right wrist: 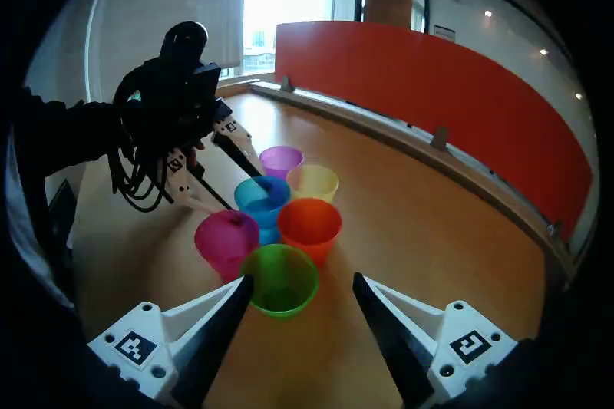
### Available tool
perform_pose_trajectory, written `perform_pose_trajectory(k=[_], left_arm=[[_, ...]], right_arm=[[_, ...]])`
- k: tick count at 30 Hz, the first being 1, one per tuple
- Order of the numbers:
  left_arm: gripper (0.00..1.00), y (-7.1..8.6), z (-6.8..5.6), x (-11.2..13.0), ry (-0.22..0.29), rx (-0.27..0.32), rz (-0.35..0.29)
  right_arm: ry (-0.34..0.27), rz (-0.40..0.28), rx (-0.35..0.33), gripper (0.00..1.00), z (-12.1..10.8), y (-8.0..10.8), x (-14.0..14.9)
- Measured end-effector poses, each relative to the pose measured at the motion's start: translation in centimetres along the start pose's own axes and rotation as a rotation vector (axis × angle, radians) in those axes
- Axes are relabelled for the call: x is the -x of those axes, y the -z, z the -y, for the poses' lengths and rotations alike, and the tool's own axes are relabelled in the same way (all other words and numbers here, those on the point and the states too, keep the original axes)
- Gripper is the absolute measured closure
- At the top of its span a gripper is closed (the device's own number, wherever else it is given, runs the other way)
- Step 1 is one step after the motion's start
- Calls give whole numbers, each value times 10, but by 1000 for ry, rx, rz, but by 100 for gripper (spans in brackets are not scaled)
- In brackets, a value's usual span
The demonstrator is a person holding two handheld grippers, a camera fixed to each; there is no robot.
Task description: Pour water
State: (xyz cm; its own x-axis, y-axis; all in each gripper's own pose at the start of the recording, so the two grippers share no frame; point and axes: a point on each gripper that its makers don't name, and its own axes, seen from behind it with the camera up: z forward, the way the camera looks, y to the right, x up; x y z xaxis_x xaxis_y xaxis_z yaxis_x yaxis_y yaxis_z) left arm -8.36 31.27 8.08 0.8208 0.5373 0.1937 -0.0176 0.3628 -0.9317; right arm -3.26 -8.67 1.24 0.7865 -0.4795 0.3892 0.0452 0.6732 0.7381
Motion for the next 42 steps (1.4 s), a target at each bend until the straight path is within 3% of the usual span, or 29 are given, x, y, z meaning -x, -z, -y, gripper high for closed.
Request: perform_pose_trajectory(k=[36,42], left_arm=[[13,-19,3,-3,-35,1,34],[17,-21,3,-4,-37,-2,40]], right_arm=[[-5,37,-42,0,17,-9,23],[-4,41,-46,0,20,-10,27]])
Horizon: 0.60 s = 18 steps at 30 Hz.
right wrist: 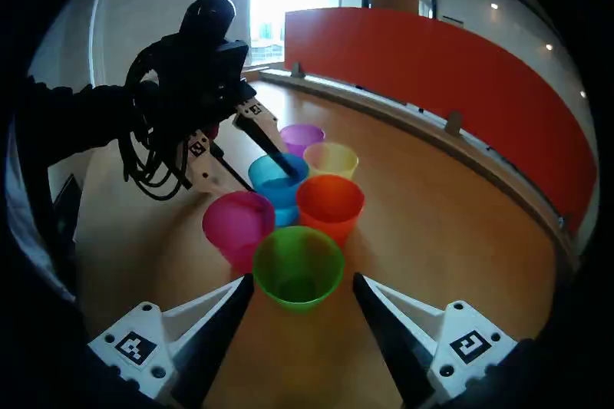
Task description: Pour water
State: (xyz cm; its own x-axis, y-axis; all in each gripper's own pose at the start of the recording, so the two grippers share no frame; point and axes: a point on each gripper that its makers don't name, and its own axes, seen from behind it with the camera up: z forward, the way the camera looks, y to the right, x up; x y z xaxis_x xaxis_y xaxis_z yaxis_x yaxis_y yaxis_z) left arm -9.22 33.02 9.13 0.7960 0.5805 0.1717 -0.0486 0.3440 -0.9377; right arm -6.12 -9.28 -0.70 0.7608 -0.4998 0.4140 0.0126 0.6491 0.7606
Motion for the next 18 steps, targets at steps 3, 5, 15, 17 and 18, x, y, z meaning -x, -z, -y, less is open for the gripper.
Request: perform_pose_trajectory(k=[3,5,15,17,18], left_arm=[[17,-1,1,0,-5,-1,-1],[17,-1,1,0,-7,-1,0],[17,0,2,0,-8,-4,1],[17,1,3,1,-8,-7,2],[17,1,3,1,-8,-8,2]], right_arm=[[0,0,0,0,0,0,1],[1,1,1,0,0,-1,2],[15,12,-3,0,2,-5,9],[16,14,-4,0,3,-7,10],[17,15,-4,0,3,-8,10]])
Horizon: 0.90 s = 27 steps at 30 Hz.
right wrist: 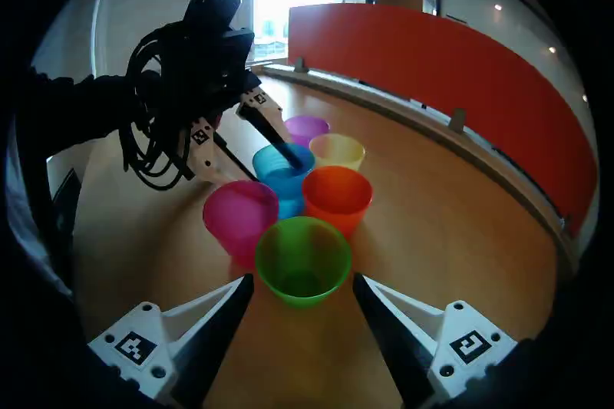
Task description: Pour water
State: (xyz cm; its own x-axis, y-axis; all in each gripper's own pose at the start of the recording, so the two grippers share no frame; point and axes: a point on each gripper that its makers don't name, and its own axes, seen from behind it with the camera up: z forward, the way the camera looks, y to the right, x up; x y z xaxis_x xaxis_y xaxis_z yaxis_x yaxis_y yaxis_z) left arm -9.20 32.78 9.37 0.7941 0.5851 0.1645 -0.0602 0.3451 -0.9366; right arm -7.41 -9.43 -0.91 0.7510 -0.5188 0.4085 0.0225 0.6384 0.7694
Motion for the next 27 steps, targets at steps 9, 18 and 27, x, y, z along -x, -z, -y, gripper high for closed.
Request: perform_pose_trajectory(k=[9,18,27], left_arm=[[17,4,2,3,-1,-6,4],[17,10,5,8,-3,-13,8],[17,15,5,11,7,-16,5]], right_arm=[[-3,1,0,0,-2,-9,0],[3,-1,-9,0,-2,-18,-2],[11,-3,-17,0,1,-31,-2]])
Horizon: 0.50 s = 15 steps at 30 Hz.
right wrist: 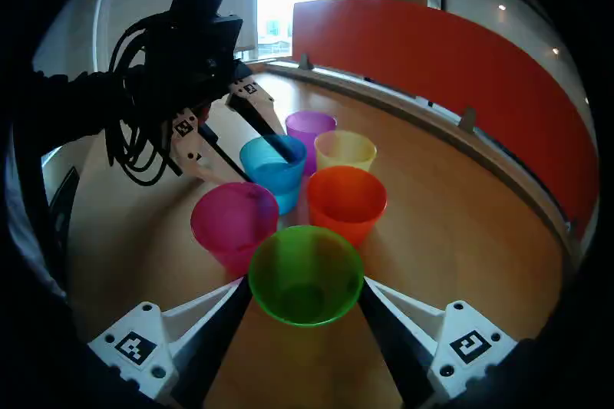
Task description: Pour water
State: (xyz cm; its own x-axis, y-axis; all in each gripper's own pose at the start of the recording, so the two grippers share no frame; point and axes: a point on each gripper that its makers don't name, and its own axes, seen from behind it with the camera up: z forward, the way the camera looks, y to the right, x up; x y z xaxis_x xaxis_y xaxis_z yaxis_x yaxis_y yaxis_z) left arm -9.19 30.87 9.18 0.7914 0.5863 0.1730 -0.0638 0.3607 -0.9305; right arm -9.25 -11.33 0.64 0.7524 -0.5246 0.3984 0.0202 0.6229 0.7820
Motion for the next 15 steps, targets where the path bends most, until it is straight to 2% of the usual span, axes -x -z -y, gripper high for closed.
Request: perform_pose_trajectory(k=[6,10,15], left_arm=[[17,3,1,2,3,-4,0],[17,4,1,2,5,-5,-1],[17,6,0,3,12,-6,-4]], right_arm=[[7,-9,10,1,-3,-4,-1],[4,-10,16,8,-6,-4,-1],[5,-10,22,10,-7,-2,-1]])
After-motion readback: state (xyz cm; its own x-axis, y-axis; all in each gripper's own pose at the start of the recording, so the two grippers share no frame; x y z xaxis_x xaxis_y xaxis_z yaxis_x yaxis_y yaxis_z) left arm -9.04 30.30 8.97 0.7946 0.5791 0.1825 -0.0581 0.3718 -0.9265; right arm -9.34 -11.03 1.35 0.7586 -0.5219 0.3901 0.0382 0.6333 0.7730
